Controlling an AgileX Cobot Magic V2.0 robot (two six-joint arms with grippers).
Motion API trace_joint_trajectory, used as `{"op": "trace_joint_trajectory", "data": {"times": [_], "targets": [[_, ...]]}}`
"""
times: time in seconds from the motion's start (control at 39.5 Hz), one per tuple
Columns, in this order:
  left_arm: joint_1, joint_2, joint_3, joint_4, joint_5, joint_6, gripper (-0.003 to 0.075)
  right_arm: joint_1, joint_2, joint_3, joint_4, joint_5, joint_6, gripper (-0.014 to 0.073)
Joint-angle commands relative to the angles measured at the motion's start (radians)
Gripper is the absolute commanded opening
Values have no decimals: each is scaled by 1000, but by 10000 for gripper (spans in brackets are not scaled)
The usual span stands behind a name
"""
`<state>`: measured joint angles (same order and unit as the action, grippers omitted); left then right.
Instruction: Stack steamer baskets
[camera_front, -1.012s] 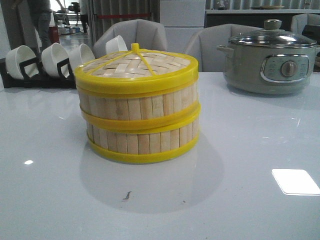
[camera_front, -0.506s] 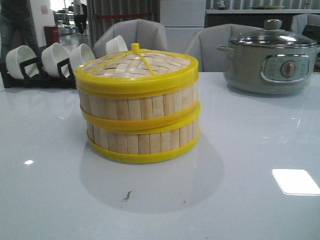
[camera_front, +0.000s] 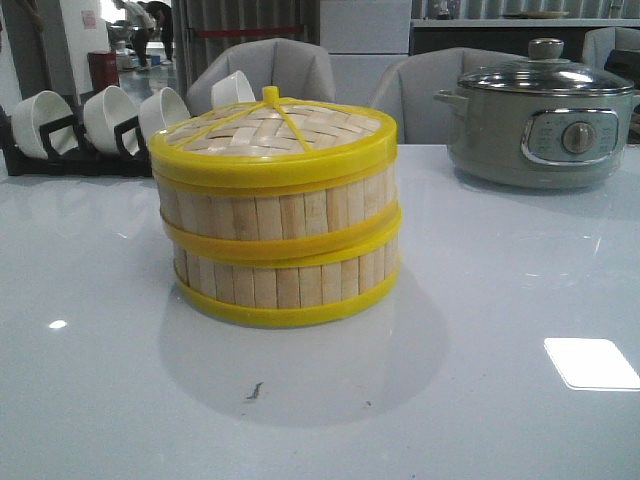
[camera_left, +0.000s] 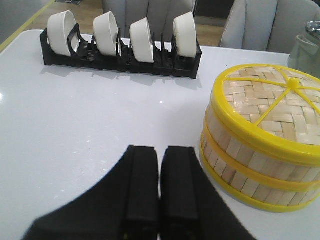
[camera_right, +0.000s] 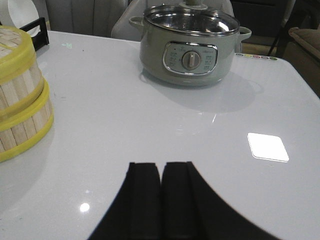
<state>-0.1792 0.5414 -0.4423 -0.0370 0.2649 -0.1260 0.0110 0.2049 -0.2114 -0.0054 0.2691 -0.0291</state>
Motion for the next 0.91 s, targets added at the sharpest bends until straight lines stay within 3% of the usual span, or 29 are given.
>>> {"op": "trace_joint_trajectory", "data": {"times": [0.0,0.48,0.68,0.89], "targets": [[1,1,-30,-8,-87,-6,87,-6,9,-29,-12,-78,-9,49],[11,-125,-7,58,-138,-6,87,-6,9,-29,-12,-77,-9,49],[45,-242,185,56,-333,-6,87,-6,9,-29,-12,-77,-9,49],[45,-407,374,37,-385,-6,87,-6,9,-29,-12,-77,-9,49]]}}
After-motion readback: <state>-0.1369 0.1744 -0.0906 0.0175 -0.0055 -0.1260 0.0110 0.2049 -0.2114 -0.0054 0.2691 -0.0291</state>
